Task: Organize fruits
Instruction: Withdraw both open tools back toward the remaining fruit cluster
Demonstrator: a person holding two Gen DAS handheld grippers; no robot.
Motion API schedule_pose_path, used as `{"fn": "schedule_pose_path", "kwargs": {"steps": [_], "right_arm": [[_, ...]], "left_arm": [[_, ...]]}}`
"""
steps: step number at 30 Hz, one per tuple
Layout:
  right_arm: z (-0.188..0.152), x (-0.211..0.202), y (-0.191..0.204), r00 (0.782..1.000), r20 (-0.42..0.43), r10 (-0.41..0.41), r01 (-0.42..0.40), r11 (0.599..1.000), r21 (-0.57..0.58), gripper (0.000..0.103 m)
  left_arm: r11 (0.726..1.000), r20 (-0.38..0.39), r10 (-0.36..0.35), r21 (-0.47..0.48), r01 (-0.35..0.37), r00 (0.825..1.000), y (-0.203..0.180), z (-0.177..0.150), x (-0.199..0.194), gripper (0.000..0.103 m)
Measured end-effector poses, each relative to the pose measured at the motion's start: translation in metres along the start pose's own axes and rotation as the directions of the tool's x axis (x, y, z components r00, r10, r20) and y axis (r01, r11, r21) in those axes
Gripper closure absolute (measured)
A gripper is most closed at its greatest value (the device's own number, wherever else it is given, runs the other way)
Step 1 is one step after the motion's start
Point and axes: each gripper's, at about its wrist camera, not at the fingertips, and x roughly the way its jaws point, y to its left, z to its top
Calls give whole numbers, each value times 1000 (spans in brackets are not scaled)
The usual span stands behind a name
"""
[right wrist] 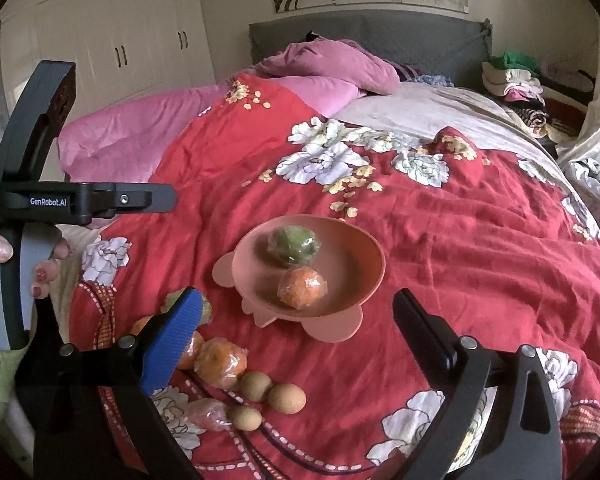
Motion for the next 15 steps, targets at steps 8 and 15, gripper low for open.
{"fn": "schedule_pose_path", "kwargs": {"steps": [8,15], "right_arm": [[-7,-9,12,1000,-8,-6,6,1000,-5,7],[-14,-15,27,1000,-18,9,-9,1000,-8,7]], "left_arm": [[1000,2,6,1,-6,1000,5,-9,-9,10],[1000,-1,10,10,-10,1000,7,-18,-18,10]]}}
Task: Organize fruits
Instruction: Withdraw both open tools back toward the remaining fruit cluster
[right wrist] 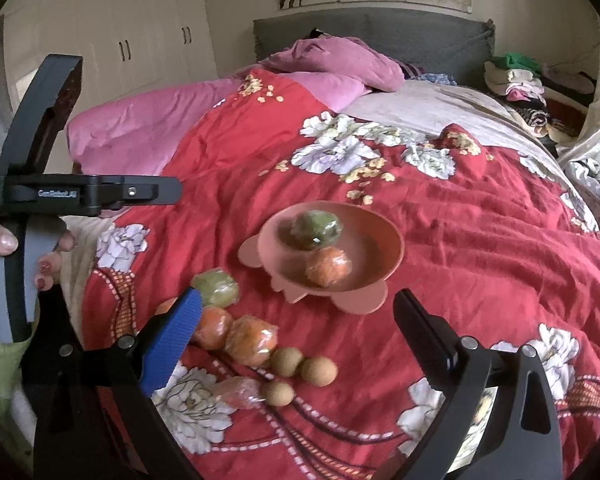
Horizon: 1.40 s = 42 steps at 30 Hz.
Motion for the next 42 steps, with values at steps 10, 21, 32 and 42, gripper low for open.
{"fn": "schedule_pose_path", "kwargs": {"steps": [10,21,32,42], "right_arm": [[-10,-6,20,999,-27,22,-22,1000,-7,7],[-25,-12,34,998,-54,24,-25,1000,-13,7],[-32,-16,43,998,-66,20,-22,999,-25,7],[-43,-14,53,995,-96,23,-25,999,-23,7]], "left_arm": [[999,6,24,39,-24,1000,-3,-11,-9,10],[998,-17,24,57,-23,1000,-4,-29,-13,10],[997,-44,26,71,-22,999,-5,-48,-14,10],[997,-66,19,72,-14,998,-2,-58,-11,10]]}}
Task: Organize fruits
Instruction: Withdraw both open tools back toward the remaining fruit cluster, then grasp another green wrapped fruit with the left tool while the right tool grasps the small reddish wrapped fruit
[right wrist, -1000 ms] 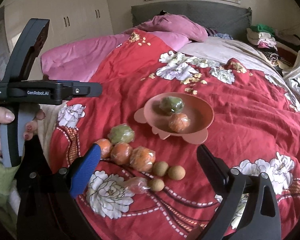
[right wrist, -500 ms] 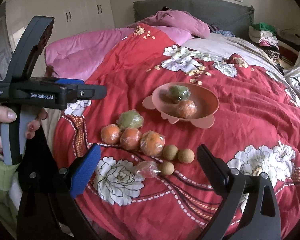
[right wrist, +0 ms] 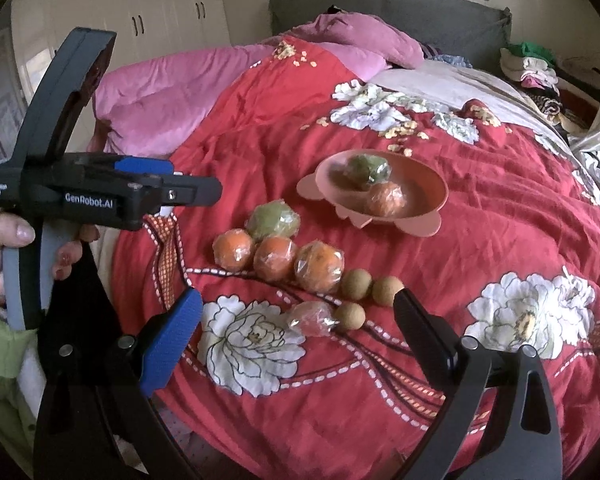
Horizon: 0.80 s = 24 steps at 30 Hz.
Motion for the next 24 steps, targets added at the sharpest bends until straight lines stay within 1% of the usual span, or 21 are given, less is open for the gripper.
{"fn": "schedule_pose_path", "kwargs": {"steps": [14,20,21,23,24], "right_arm": [[-15,9,-1,999,-45,0,1,1000,19,7],[-21,17,-4,997,-70,19,-16,999,39,8],[-22,18,-4,997,-76,26,-22,999,43,9],[-24,21,-4,995,-89,37,-34,999,43,22],[-25,22,-4,994,-98,39,-35,998,43,23]], "left_arm": [[1000,-54,-10,-15,9,998,11,-13,17,10],[999,-77,-33,-14,32,996,9,-17,26,10],[999,-80,-34,-12,33,996,9,-17,27,10],[999,-85,-44,-12,43,995,7,-18,29,10],[999,-86,-47,-12,46,995,7,-18,29,10]]}}
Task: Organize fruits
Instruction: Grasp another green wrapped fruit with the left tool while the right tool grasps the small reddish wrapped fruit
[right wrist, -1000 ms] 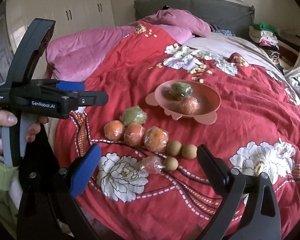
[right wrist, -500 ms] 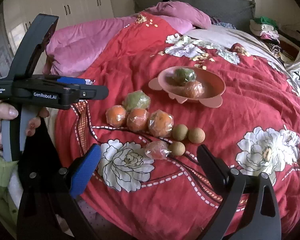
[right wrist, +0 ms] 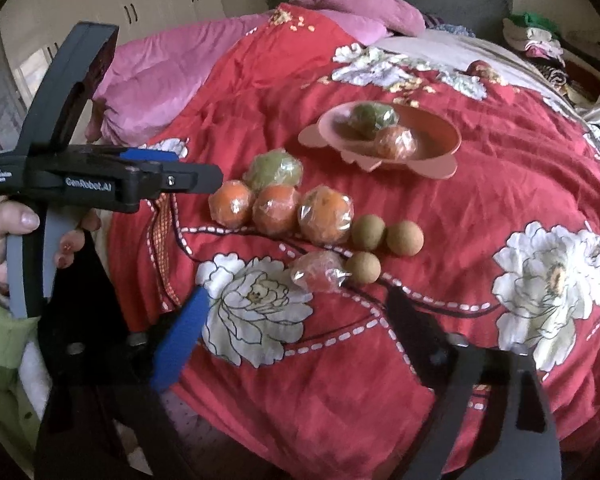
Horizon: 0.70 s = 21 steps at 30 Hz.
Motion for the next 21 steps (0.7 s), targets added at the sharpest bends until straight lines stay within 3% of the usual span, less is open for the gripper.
{"fn": "schedule_pose_path", "kwargs": {"steps": [8,14,21], "right_arm": [[-2,9,1,999,-24,30,-30,1000,7,42],[-3,17,-7,999,-32,28,-27,999,34,58],[1,28,-11,1000,-28,8,-6,999,42,61]], "left_arm": [[1000,-2,-18,3,18,1000,-1,0,3,11],[999,-13,-34,3,34,999,1,3,9,18],[998,-28,-62,11,62,998,-3,9,19,26]]}}
